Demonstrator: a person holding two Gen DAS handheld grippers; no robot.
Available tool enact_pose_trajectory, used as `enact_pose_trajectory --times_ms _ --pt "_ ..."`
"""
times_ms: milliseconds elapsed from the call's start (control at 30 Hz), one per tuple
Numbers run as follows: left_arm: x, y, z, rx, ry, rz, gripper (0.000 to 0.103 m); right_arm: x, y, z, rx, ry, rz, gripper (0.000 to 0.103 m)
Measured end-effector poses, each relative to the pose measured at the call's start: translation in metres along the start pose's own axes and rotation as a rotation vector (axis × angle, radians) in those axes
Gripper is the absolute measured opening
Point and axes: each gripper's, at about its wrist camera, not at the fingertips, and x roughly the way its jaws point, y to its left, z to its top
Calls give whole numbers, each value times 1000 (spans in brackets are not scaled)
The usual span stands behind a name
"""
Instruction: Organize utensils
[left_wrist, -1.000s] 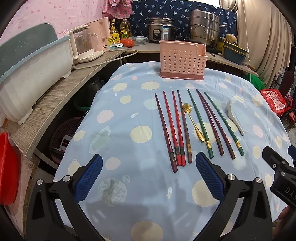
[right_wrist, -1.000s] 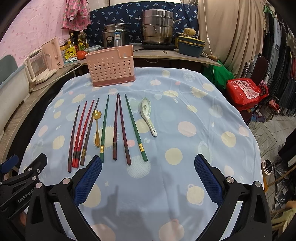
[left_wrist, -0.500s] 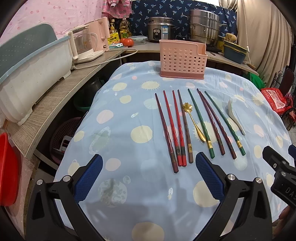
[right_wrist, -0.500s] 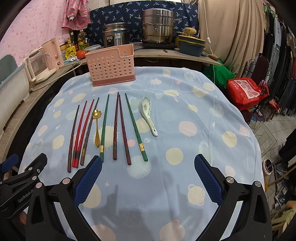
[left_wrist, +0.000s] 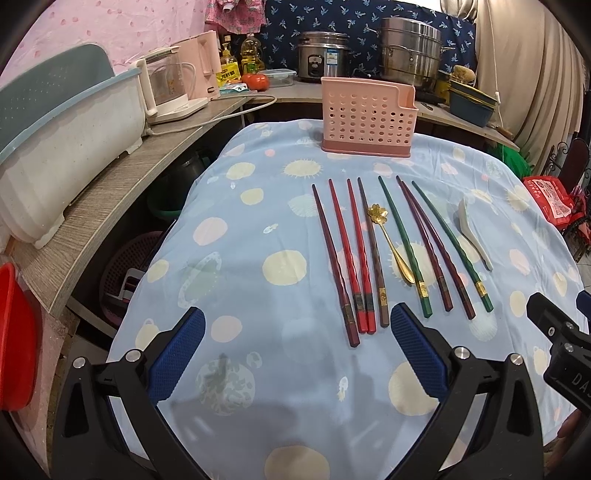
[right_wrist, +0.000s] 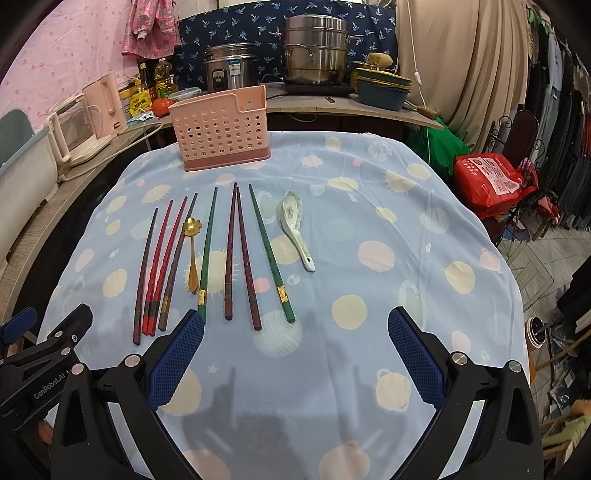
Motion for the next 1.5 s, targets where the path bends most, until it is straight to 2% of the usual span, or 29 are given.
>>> enact_pose_trajectory --times_ms 600,800,1167,1267,1333,1500 --pt "58 31 8 -47 96 41 96 47 -12 8 14 86 -9 96" --pt "74 44 9 -85 125 30 96 64 -16 13 25 110 -7 96" --pt "88 1 15 -11 148 -40 96 89 -21 27 35 137 -8 95" --pt "94 -4 13 3 164 -49 92 92 -22 29 33 143 -7 93" --pt "96 -5 10 6 184 -62 85 94 -23 29 39 149 -2 90" --pt "97 -3 5 -5 195 -82 76 98 -22 28 42 164 16 83"
